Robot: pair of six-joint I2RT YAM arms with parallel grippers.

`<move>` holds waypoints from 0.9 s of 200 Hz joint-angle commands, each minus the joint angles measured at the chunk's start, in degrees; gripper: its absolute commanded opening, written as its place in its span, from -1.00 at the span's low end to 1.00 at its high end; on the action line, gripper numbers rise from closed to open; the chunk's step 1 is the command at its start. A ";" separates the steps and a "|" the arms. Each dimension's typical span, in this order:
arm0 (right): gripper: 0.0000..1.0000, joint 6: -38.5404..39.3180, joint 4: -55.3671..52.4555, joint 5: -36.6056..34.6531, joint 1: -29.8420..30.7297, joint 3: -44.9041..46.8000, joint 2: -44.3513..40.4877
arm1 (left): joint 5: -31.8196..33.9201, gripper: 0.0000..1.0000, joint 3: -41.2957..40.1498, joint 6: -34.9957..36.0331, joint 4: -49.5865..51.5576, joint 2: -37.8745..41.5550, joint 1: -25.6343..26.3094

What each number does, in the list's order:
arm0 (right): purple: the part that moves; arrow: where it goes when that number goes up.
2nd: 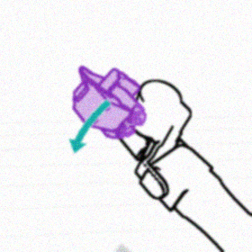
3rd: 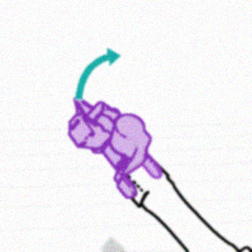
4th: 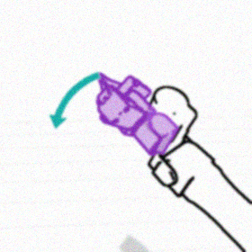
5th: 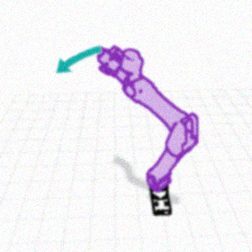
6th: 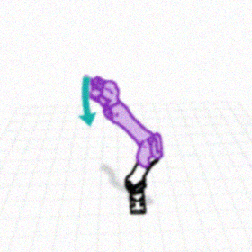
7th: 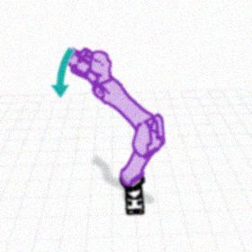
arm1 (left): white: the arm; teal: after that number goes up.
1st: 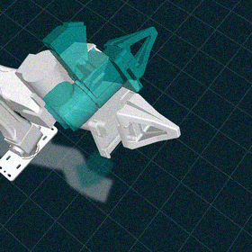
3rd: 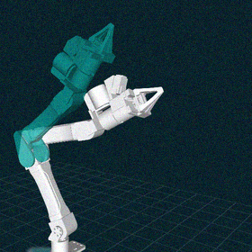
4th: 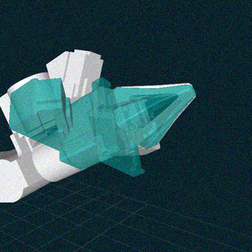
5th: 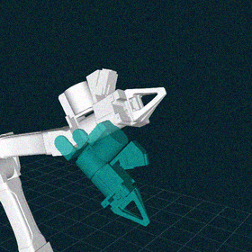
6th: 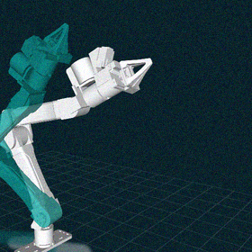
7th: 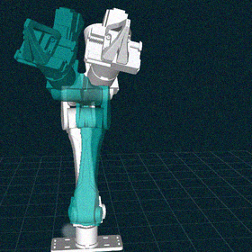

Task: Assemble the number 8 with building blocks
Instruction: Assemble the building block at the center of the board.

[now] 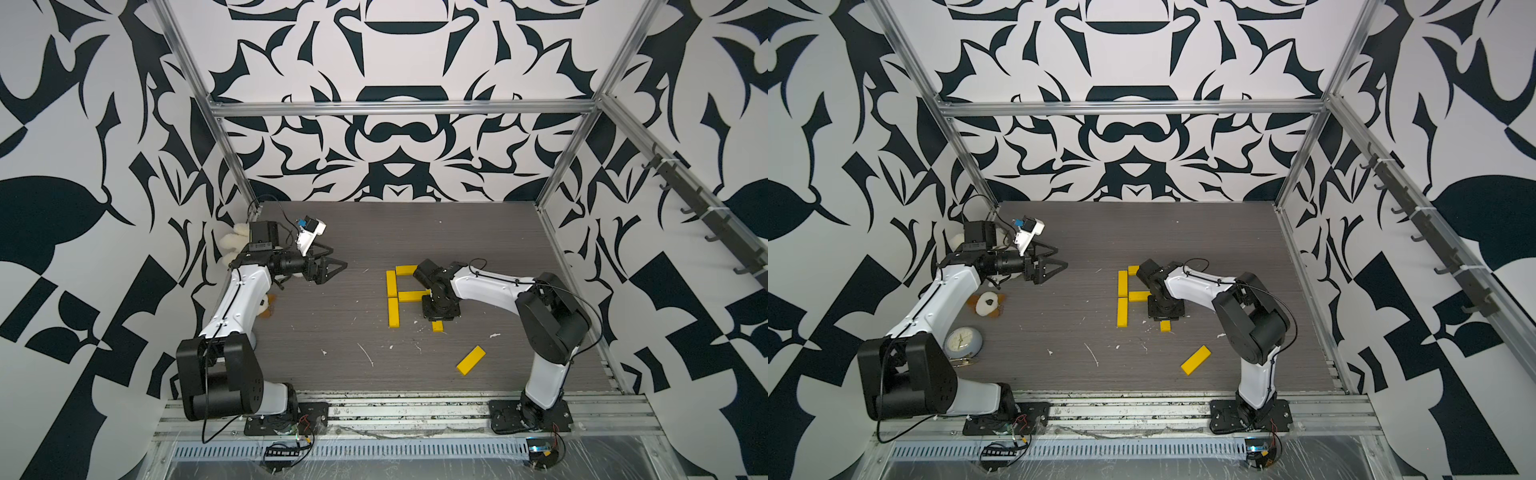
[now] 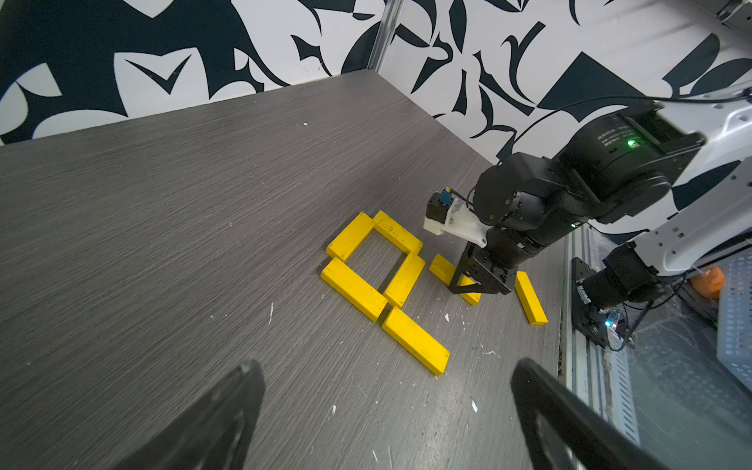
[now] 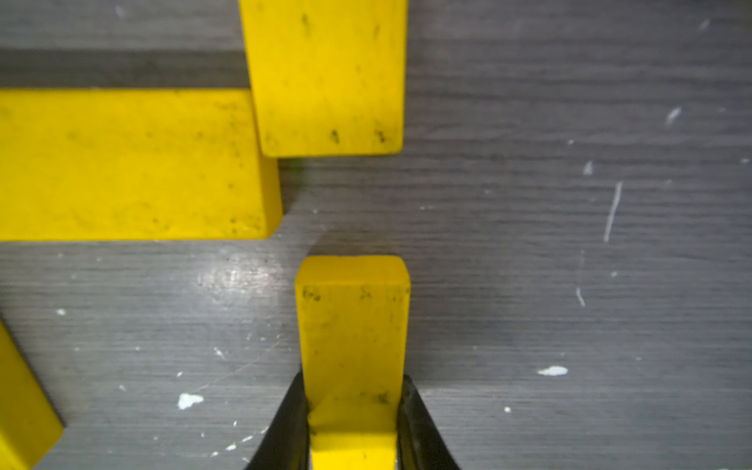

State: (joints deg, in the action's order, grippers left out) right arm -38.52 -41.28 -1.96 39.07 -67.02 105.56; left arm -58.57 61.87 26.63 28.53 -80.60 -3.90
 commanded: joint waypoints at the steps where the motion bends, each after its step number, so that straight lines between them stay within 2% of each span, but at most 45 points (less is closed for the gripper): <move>1: -0.89 0.18 0.22 -1.65 -0.31 -1.27 1.45 | -1.56 0.99 0.76 0.59 0.71 1.31 -0.25; 93: -0.69 -0.25 -0.65 -2.09 -0.27 -1.18 0.70 | -1.90 0.99 0.89 0.60 0.79 0.79 -0.29; 180: -0.66 -1.19 -1.62 -2.34 -0.20 -1.98 -0.13 | -1.99 0.99 0.91 0.55 1.01 1.19 -0.23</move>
State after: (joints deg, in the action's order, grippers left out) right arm -38.83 -41.71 -2.22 39.07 -67.77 105.95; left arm -59.37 61.87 26.81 28.56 -80.60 -3.90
